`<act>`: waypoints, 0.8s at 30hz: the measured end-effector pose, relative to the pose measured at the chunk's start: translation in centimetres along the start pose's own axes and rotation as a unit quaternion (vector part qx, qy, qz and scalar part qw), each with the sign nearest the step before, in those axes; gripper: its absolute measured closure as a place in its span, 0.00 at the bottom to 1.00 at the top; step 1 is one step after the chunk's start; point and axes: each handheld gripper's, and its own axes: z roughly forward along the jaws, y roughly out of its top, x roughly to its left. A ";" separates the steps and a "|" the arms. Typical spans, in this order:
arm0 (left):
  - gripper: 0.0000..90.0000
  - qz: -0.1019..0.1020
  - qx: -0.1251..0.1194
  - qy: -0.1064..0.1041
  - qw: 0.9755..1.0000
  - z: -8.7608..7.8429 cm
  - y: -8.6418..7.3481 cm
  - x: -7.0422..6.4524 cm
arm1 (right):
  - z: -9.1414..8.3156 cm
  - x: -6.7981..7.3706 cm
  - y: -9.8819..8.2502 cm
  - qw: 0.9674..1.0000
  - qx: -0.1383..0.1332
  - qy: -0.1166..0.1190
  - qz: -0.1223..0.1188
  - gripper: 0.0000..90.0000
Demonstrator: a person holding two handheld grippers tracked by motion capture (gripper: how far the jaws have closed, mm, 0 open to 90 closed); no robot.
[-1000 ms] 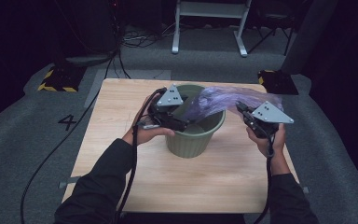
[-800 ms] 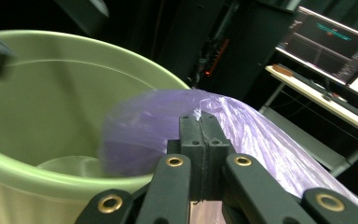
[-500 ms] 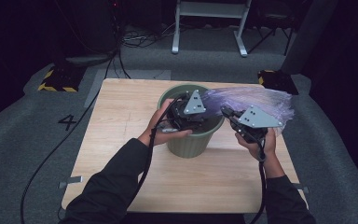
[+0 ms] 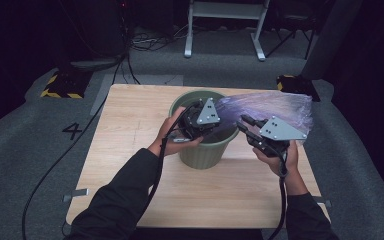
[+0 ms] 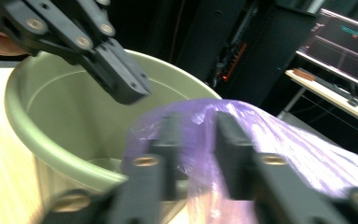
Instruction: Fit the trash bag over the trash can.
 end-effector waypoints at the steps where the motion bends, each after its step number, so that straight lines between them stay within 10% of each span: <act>1: 1.00 -0.001 -0.004 0.000 1.000 -0.3 -0.1 0.1 | -0.2 0.0 0.0 1.000 0.002 -0.005 0.005 0.66; 15: 0.57 -0.066 -0.052 0.012 0.996 -7.3 -4.5 1.6 | -3.4 -1.2 -1.6 0.999 0.031 -0.011 0.003 0.28; 24: 0.37 -0.090 -0.058 0.023 0.994 -9.1 -7.7 1.1 | -1.3 -1.7 -3.8 0.992 0.091 -0.077 -0.032 0.28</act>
